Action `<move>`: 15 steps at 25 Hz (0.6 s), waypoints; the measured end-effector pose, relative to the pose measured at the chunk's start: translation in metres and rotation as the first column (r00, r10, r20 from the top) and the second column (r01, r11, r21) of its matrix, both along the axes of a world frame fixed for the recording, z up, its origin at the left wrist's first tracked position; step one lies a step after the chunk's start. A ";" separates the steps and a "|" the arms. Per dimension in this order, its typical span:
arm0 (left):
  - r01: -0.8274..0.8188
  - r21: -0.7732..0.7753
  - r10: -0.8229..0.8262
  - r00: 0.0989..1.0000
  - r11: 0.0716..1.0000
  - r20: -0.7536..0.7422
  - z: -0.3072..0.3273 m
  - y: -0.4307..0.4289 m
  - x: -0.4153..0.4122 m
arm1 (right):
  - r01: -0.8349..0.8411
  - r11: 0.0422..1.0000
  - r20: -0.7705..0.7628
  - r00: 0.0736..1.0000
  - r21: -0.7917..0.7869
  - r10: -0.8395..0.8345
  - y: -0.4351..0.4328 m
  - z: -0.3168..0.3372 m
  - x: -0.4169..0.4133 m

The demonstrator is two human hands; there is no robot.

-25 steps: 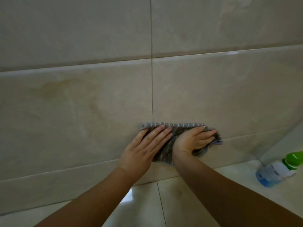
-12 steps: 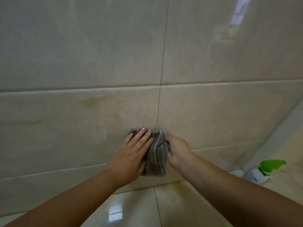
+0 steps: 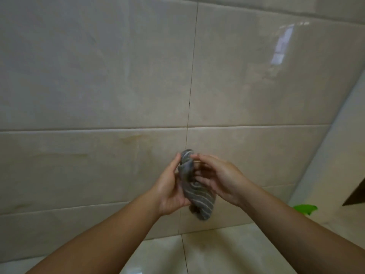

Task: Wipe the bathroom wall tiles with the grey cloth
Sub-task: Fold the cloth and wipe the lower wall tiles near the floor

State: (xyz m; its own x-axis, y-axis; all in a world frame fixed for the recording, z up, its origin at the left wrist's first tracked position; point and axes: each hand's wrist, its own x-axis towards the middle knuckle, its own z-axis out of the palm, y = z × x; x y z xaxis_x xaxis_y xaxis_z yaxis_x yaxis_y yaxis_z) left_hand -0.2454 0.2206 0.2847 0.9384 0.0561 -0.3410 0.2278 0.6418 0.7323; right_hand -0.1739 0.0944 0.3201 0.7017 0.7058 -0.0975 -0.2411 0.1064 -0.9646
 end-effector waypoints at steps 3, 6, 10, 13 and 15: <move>-0.048 -0.135 0.062 0.993 0.990 0.100 0.010 0.004 -0.016 | 0.164 0.977 0.286 0.951 -0.137 -0.120 -0.021 0.014 -0.012; 0.021 -0.264 0.036 0.978 0.964 0.208 0.012 0.016 -0.024 | 0.413 0.844 0.447 0.862 -0.342 -0.240 -0.044 -0.001 0.006; 0.123 -0.267 -0.042 0.956 0.956 0.291 0.007 0.007 -0.019 | -0.021 0.913 -0.182 0.982 -0.407 -0.058 -0.059 -0.030 0.012; 0.160 -0.185 -0.101 0.951 0.970 0.291 0.004 0.001 -0.012 | 0.026 0.991 -0.323 0.944 -0.132 -0.068 -0.058 -0.027 0.012; 0.140 -0.160 -0.096 0.962 0.977 0.257 0.002 0.002 -0.004 | 0.117 0.993 -0.317 0.941 -0.015 -0.116 -0.060 -0.021 0.018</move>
State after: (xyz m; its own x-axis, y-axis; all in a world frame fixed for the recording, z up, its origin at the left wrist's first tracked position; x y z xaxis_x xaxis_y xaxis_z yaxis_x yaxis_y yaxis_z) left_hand -0.2498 0.2223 0.2867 0.9906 -0.1001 -0.0931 0.1367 0.7444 0.6536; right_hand -0.1559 0.0348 0.2995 0.7125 0.6217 -0.3254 -0.5197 0.1559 -0.8400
